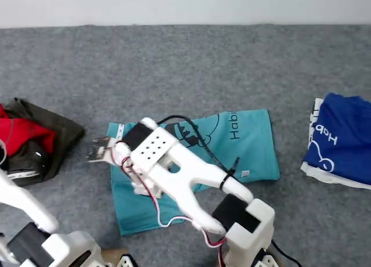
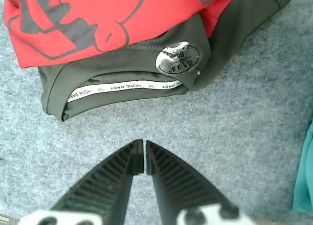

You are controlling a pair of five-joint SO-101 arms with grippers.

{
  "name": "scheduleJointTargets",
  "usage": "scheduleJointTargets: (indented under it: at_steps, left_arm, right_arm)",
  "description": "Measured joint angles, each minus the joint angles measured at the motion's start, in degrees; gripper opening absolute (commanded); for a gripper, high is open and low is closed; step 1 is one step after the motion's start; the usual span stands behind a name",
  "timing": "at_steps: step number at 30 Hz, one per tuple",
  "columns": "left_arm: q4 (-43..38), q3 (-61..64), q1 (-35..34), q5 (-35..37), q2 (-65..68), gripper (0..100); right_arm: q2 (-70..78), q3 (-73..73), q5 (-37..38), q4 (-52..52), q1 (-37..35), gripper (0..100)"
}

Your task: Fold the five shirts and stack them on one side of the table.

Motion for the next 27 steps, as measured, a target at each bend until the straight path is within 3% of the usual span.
scheduleJointTargets:
  at_steps: [15,27]
  left_arm:
    - [-0.2,-3.5,-3.3,0.0,0.0,2]
    - [-0.1,-3.7,-4.0,-1.6,0.0,2]
  right_arm:
    - [12.7,-1.8,0.0,-8.3,-14.0,1.0]
    - [8.4,-1.8,-1.8,-4.1,-13.0,3.8]
